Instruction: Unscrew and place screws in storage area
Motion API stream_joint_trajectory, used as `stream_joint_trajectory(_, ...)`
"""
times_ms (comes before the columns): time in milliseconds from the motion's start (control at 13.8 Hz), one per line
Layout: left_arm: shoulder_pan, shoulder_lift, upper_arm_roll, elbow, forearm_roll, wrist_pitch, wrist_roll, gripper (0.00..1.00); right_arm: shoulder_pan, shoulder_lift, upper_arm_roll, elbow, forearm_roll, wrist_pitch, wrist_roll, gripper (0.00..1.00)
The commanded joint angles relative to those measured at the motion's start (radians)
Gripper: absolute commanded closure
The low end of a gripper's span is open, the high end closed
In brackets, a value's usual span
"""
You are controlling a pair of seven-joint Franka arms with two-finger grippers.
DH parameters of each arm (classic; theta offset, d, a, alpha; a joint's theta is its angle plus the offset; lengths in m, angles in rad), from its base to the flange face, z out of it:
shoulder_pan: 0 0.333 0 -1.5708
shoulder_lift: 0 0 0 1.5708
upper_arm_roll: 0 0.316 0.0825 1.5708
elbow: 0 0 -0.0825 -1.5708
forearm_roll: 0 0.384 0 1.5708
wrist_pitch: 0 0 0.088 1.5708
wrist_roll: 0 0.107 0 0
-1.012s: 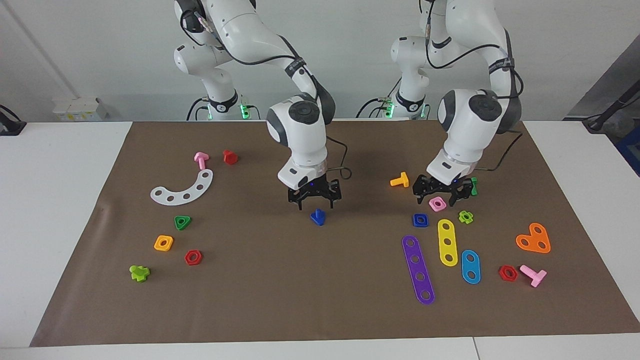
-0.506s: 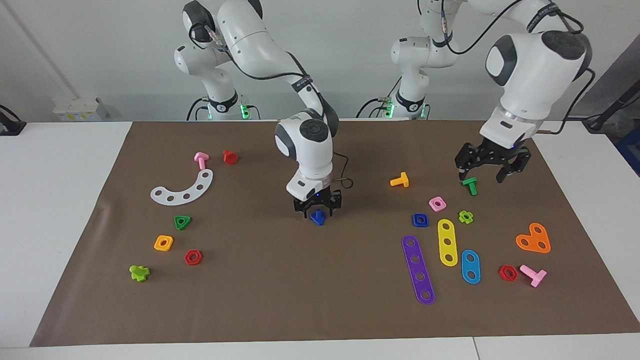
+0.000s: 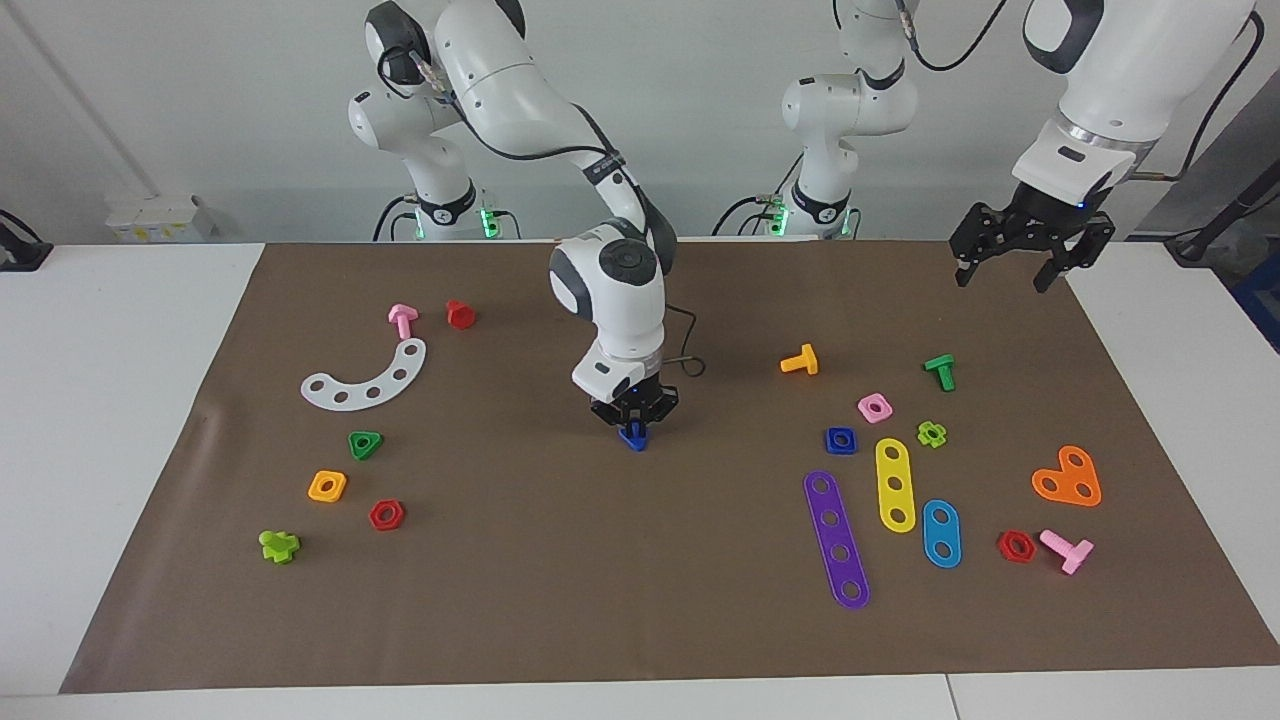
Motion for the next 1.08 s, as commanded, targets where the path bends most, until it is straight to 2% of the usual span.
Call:
stream_joint_trajectory(0, 0.002, -0.060, -0.004, -0.103, 0.016, 0.042, 0.020, 0.00, -0.011, -0.021, 0.004, 0.005, -0.011, -0.032, -0.024, 1.00)
stream_joint_trajectory(145, 0.001, -0.058, -0.004, -0.096, 0.016, 0.025, 0.020, 0.00, -0.035, -0.105, 0.000, 0.015, -0.009, -0.096, -0.024, 1.00)
stream_joint_trajectory(361, 0.005, -0.060, -0.006, -0.096, 0.018, 0.015, 0.020, 0.00, -0.139, -0.236, 0.000, -0.015, -0.009, -0.141, -0.028, 1.00)
stream_joint_trajectory(651, 0.004, -0.061, -0.006, -0.099, 0.018, 0.015, 0.015, 0.00, -0.317, -0.334, 0.001, -0.162, -0.006, -0.141, -0.262, 1.00)
stream_joint_trajectory(723, 0.004, -0.061, -0.007, -0.099, 0.018, 0.014, 0.013, 0.00, -0.351, -0.349, 0.001, -0.210, -0.003, -0.109, -0.313, 1.00)
stream_joint_trajectory(940, 0.005, -0.061, -0.006, -0.099, 0.018, 0.014, 0.010, 0.00, -0.445, -0.385, 0.001, -0.441, 0.004, 0.144, -0.454, 1.00)
stream_joint_trajectory(1012, 0.005, -0.061, -0.006, -0.099, 0.018, 0.014, 0.010, 0.00, -0.465, -0.385, 0.001, -0.484, 0.005, 0.198, -0.477, 1.00)
